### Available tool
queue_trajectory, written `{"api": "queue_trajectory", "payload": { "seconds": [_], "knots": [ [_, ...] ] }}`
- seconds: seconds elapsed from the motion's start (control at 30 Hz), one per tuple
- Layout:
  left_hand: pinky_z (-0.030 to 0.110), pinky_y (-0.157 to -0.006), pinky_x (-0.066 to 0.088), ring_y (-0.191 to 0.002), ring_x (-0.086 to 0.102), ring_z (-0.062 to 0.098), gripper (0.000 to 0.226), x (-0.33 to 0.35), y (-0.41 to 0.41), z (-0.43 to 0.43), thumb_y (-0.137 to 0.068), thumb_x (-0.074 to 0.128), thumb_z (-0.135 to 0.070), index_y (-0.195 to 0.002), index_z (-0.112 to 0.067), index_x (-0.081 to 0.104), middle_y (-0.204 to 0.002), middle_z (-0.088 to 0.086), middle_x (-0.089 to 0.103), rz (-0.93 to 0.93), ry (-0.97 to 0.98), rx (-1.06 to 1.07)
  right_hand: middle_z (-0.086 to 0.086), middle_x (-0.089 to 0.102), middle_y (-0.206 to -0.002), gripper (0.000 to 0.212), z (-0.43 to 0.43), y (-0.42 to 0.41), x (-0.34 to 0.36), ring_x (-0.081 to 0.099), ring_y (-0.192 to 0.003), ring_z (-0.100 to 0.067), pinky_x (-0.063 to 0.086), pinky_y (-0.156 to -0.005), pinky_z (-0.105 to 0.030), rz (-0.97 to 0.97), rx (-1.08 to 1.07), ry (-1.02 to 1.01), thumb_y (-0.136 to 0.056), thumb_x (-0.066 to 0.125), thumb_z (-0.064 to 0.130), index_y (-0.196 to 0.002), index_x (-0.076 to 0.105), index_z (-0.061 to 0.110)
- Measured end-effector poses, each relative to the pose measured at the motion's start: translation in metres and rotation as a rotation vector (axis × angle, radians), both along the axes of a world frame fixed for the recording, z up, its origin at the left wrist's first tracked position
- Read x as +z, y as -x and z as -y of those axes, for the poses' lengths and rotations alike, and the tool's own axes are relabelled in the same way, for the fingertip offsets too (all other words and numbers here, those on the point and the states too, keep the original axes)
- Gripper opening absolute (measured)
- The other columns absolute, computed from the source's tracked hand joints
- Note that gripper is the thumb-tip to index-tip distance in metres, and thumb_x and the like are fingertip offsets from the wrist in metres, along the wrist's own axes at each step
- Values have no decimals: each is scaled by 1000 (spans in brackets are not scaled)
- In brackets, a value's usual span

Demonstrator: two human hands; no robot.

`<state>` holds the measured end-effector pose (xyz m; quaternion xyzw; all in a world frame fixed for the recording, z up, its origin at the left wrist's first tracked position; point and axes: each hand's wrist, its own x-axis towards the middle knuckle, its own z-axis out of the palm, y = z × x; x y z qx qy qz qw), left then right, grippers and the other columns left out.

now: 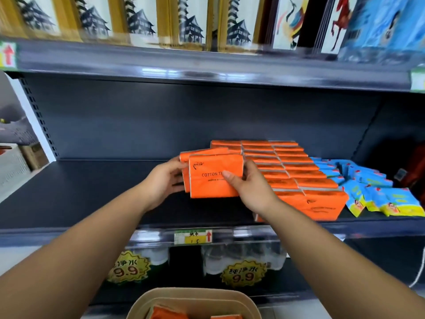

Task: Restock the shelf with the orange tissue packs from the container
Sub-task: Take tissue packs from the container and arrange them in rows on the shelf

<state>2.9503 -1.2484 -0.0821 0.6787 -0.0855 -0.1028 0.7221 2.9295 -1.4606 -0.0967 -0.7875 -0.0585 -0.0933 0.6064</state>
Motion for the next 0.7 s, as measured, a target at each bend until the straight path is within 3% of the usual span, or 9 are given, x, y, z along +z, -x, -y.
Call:
{"api": "queue_trajectory", "payload": {
  "seconds": [0.1,0.23,0.3,0.37,0.5,0.6,0.7],
  "knots": [
    [41,-92,50,-109,66,21,60,0,-19,-2,-73,62,-53,-126,-24,58,-119,2,69,11,1,-81,-6,63,-119,38,2,-23,13,61,-110,-22,46,-102,-43,3,-29,112,-92,66,27,-120,43,16],
    [43,-97,49,-112,65,19,77,-7,-42,0,-64,72,-54,-132,-25,52,-122,-1,68,26,-72,-124,-6,60,-122,48,12,-45,20,59,-113,-22,46,-101,-39,-50,-5,280,-91,66,30,-127,42,9],
    [44,-98,49,-111,66,20,71,-12,-55,2,-68,75,-49,-130,-23,53,-120,1,69,36,-115,-102,-4,59,-122,52,19,-56,23,58,-115,-22,47,-99,-35,-96,12,372,-90,68,31,-130,43,9],
    [43,-97,51,-110,66,19,50,-16,-66,7,-82,72,-37,-126,-22,54,-120,2,68,55,-152,-67,-7,57,-129,60,25,-67,28,56,-117,-24,46,-98,-33,-113,4,527,-87,71,33,-134,43,9],
    [36,-94,53,-109,65,15,31,-24,-91,23,-92,62,-20,-122,-21,54,-120,3,66,90,-220,-55,-11,44,-142,82,34,-89,39,45,-128,-29,36,-103,-28,-29,-36,871,-75,81,35,-142,38,14],
    [41,-100,49,-110,64,16,29,-38,-107,31,-90,65,-22,-118,-25,56,-117,2,67,75,-272,-82,-4,36,-152,89,34,-102,40,29,-139,-30,26,-111,-39,-34,-1,1175,-77,76,41,-150,27,28],
    [39,-99,50,-112,63,16,32,-51,-116,39,-90,66,-25,-120,-27,55,-119,0,66,37,-266,-88,1,37,-152,80,30,-111,33,24,-141,-28,21,-109,-47,-82,61,1325,-83,70,37,-150,26,35]
  ]
}}
